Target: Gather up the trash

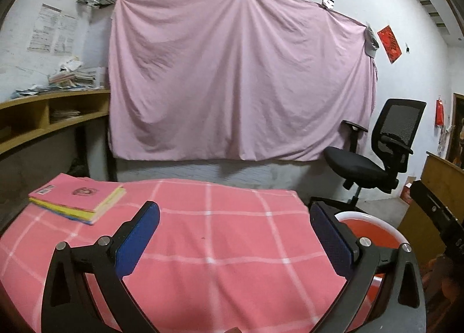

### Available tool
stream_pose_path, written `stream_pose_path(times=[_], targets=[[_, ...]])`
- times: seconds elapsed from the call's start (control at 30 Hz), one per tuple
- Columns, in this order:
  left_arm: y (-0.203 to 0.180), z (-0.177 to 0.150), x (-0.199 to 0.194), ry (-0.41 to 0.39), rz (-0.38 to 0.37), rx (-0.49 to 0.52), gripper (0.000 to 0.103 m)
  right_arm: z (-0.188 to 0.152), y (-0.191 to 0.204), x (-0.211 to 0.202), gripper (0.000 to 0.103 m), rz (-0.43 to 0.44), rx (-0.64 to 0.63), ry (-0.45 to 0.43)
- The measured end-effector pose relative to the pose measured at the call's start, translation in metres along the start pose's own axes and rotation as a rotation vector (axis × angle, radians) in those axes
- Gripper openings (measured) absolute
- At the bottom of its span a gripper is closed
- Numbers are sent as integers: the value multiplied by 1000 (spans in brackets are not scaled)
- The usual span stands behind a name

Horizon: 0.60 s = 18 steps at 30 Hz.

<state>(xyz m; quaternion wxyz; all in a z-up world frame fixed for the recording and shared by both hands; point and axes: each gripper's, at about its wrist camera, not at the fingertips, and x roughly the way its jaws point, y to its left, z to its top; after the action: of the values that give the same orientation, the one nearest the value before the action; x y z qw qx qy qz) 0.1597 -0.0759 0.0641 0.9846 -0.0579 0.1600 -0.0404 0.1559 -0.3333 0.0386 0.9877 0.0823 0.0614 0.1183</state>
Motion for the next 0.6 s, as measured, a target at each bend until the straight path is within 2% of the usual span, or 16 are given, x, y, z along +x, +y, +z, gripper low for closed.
stream_pose_path(times=[0.6], targets=[[42,-21,-74,-61,59,6,102,-13,60,-47,103,37,-50,-31]])
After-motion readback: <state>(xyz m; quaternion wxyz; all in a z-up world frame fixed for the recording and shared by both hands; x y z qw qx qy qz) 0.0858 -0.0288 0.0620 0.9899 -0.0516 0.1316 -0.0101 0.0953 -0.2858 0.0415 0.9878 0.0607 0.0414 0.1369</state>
